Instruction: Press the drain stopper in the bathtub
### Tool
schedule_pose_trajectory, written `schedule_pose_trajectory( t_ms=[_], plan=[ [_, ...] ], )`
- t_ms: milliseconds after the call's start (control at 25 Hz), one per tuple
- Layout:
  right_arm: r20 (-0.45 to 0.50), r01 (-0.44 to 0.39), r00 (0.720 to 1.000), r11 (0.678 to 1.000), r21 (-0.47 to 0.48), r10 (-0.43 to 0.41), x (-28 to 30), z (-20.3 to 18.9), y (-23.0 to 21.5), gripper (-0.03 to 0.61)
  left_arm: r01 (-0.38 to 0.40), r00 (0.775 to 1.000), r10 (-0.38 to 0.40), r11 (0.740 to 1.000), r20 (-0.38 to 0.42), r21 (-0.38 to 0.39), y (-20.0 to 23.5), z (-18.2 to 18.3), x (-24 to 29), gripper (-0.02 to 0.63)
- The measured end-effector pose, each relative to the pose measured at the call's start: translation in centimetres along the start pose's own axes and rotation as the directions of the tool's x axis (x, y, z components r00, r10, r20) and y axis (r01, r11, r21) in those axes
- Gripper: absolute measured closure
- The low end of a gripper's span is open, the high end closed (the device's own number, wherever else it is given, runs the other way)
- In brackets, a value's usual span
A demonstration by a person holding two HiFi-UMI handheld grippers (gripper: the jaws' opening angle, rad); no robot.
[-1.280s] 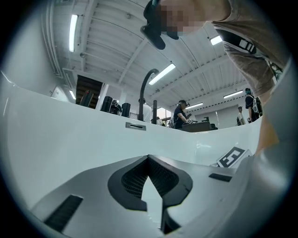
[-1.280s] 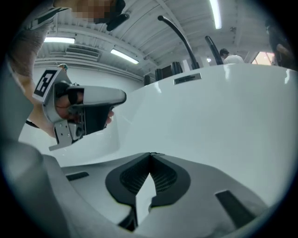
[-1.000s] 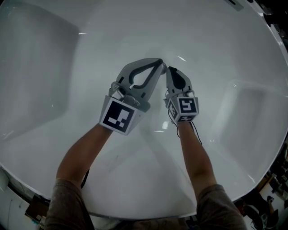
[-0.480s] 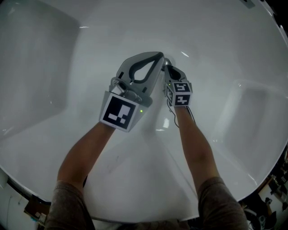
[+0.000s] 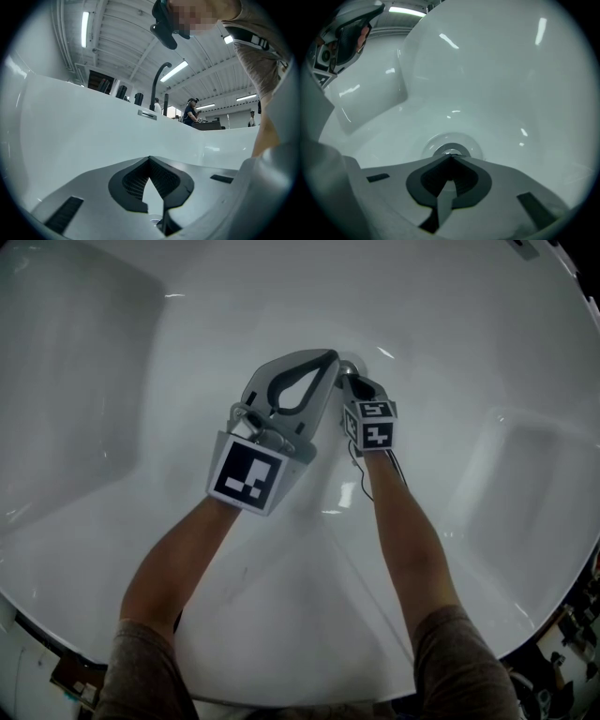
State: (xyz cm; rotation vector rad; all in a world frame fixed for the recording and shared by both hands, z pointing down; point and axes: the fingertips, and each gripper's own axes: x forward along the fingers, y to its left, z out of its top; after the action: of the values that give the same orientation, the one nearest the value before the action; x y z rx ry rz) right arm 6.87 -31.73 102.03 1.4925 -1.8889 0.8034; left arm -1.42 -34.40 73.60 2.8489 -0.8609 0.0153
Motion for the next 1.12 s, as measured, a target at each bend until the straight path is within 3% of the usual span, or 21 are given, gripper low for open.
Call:
schedule_pose_trajectory(
  t_ms=[440, 600, 800, 920, 1120],
  plan=[
    [-0.096, 0.019, 0.995, 0.998, -0.058, -0.025, 0.4, -0.5, -0.2, 0.578, -0.024, 0.999, 0.023, 0.999, -0.043, -0.028, 0.4, -1.3, -0.3, 0.611],
    [-0.085, 0.040, 0.995, 0.996, -0.081, -0.047, 0.5, -0.4, -0.1, 0.578, -0.021, 0.998, 0.019, 0.999, -0.056, -0.036, 0.3, -1.8, -0.3, 0.611],
    [0.000, 0.056, 0.998, 0.997, -0.043, -0.056, -0.2, 0.3, -0.1, 0.578, -0.017, 0.998, 0.015, 0.999, -0.067, -0.029, -0.1, -2.0, -0.2, 0.611],
    [-0.008, 0.085, 0.996, 0.995, -0.042, -0.086, -0.8, 0.1, -0.6, 0.578, -0.017, 0.997, 0.015, 0.999, -0.079, -0.029, -0.4, -1.8, -0.3, 0.611],
    [0.018, 0.101, 0.995, 0.993, 0.056, -0.102, -3.4, 1.7, -1.0, 0.580, -0.031, 0.995, 0.029, 0.999, -0.096, -0.019, -1.0, -0.3, -1.0, 0.611]
  ],
)
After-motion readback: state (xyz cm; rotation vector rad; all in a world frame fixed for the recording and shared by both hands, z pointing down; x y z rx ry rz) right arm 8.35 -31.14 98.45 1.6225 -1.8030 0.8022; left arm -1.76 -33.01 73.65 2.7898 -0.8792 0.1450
